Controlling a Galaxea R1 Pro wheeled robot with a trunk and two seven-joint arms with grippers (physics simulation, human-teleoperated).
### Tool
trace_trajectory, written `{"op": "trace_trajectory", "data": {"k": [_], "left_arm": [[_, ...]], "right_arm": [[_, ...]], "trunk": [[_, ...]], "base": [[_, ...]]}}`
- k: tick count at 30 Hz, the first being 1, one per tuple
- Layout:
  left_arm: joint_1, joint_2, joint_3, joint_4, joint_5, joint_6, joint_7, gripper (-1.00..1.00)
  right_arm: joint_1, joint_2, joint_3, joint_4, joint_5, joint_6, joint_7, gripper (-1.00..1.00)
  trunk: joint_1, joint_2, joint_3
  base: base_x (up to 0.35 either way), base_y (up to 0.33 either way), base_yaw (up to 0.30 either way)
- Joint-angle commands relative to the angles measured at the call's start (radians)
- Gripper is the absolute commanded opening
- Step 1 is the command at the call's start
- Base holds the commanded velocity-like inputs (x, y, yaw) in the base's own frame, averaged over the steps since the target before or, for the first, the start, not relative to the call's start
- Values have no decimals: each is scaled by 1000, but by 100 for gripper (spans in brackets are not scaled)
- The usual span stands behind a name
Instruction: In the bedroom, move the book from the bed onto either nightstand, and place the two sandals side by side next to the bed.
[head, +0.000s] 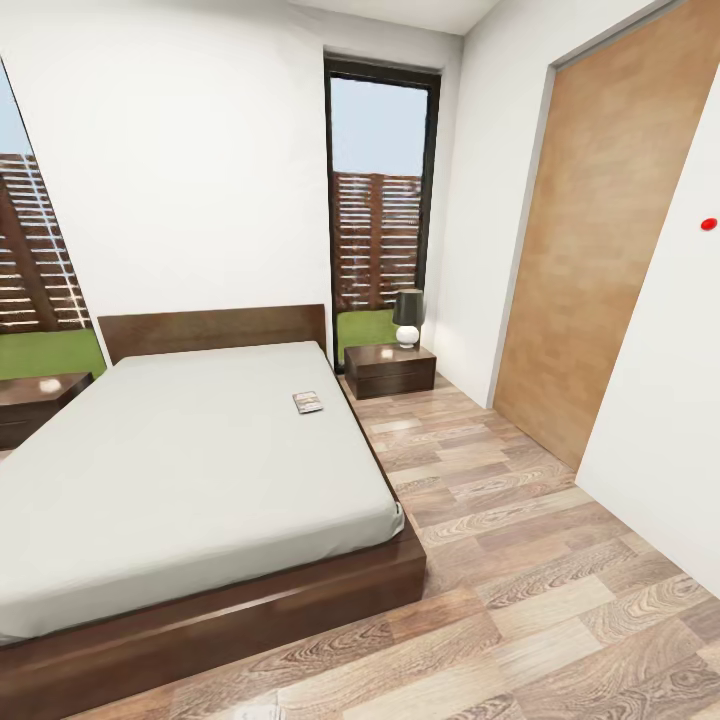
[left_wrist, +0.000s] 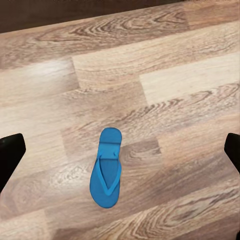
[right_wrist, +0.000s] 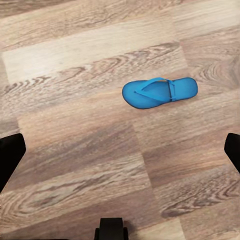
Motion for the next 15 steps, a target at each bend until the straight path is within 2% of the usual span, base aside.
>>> {"op": "trace_trajectory", "data": {"k": [1,4,7,15], "left_arm": [[-1,0,-3,1,9,-4,-2,100],[-1,0,-5,1,9,-6,-2,100],[-1,0,-7,0,8,-5,-1,100],[-24,0,-7,-5,8,13,3,100]], "right_arm": [[-14,0,-1,2,1,23,1,100],[-49,3,-1,3,4,104,0,100],[-72,4,0,3,6,153,0,100],[-91,7,0,3,8,195,-1,100]], "trunk": [[0,-1,-1],[0,-1,-1],[0,-1,-1],[0,-1,-1]], "base": [[0,0,0],[0,0,0],[0,0,0],[0,0,0]]}}
